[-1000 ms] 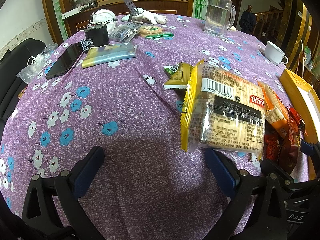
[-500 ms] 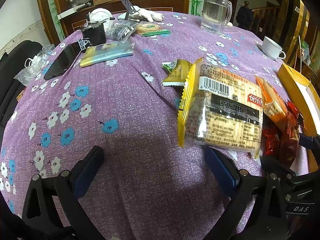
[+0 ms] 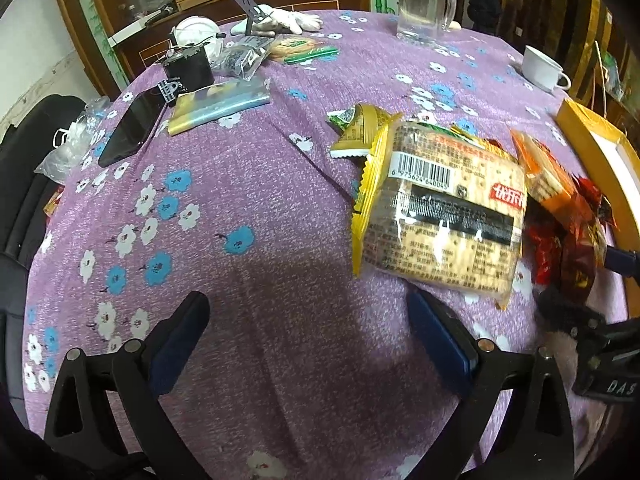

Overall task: Organize snacks
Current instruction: 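Grasp the clear cracker bag with the left tool while the right tool grasps the red-brown candy bag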

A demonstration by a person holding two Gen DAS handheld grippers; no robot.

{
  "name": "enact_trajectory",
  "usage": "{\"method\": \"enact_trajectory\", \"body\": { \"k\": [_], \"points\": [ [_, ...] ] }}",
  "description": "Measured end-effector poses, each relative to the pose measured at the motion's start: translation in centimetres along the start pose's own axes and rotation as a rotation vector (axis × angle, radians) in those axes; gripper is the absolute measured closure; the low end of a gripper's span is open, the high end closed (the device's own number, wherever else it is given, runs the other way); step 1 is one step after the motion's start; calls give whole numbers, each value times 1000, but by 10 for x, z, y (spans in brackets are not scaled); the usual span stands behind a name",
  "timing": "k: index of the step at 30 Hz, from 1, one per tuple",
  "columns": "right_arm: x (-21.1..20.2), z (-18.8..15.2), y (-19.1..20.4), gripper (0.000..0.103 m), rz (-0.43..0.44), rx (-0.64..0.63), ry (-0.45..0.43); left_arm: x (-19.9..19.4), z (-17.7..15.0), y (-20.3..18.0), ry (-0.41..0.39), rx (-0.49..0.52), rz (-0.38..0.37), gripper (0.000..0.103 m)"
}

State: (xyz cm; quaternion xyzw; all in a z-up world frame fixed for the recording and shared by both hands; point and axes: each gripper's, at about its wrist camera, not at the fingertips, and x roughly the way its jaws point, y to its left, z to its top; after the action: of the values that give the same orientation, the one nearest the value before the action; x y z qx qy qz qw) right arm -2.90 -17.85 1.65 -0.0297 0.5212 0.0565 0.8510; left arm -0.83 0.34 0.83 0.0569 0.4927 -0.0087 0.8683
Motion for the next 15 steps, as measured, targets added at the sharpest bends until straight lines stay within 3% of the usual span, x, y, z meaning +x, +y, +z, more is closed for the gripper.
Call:
{"method": "enact_trajectory", "body": {
  "k": [3, 5, 9, 11, 13, 15],
  "points": [
    [-5, -3, -2, 13, 27, 9, -1, -7, -1, 7, -5, -7, -17, 7],
    [-10, -5, -3, 23, 45, 17, 1, -12, 0, 13, -9, -19, -45, 10],
    [-19, -9, -5, 40, 166, 41, 19, -20, 2, 19, 5, -14, -106, 22],
    [-21, -12, -2, 46, 206, 40, 32, -23, 3, 21, 9, -3, -133, 34],
    [-26, -16, 2, 56, 274, 37, 47, -26, 1, 24, 18, -10, -165, 39],
    [-34, -18, 5, 58, 316, 37, 38, -28, 0, 28, 25, -23, -181, 40]
  ]
}}
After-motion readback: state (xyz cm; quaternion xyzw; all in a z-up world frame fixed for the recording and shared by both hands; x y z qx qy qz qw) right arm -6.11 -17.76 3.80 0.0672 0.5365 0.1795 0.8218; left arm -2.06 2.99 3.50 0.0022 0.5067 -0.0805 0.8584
